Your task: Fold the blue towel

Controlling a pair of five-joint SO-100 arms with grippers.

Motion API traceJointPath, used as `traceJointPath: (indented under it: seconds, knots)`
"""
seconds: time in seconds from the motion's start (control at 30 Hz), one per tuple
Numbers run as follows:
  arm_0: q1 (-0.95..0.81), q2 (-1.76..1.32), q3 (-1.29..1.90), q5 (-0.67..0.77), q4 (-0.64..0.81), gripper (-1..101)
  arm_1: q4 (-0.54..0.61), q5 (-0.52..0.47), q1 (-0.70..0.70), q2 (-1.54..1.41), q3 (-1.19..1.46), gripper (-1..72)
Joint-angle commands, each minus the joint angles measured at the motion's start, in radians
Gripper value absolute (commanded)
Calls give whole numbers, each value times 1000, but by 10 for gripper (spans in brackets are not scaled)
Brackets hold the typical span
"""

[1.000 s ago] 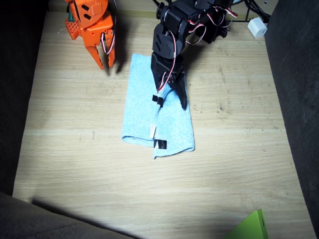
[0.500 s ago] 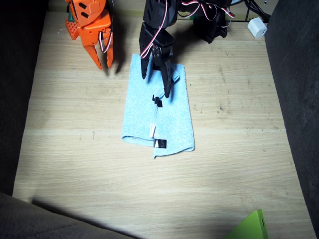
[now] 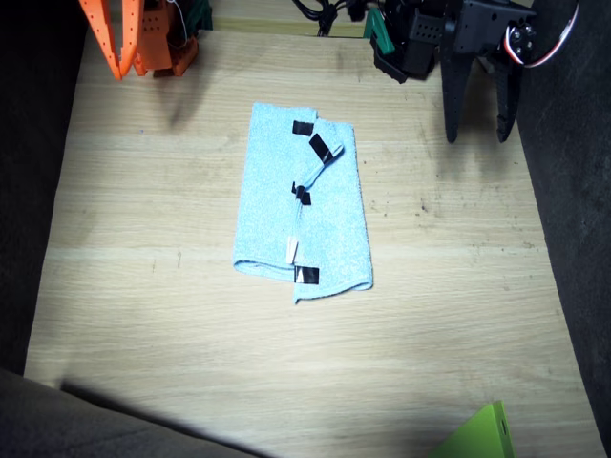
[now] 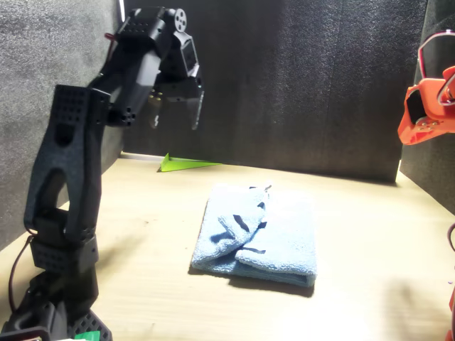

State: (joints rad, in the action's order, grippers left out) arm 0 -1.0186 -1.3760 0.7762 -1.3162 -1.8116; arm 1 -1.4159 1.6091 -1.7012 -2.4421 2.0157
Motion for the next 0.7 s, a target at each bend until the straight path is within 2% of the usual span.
traceJointPath:
  seconds: [0.0,0.03,0.1,0.13,0.23,0.37,0.43,0.67]
  knots:
    - [-192,-618,994,-69,540,201,-5,-32,46,-78,129,-1]
    - [-215,-713,1129,-87,594,157,3,-46,67,-104,167,-1]
    - [-247,-845,1304,-107,614,29,21,-87,129,-146,218,-1]
    - [-261,-911,1387,-112,624,-3,34,-104,155,-163,249,-1]
    - [-285,-1209,1635,-92,620,-3,48,-144,193,-258,382,-1]
    - [-327,-1600,1818,-66,497,-4,29,-218,235,-594,600,-1]
    - [-376,-1687,1844,-66,449,-4,-6,-230,252,-707,664,-1]
    - [-387,-1799,1973,-107,374,-4,18,-192,359,-706,739,-1]
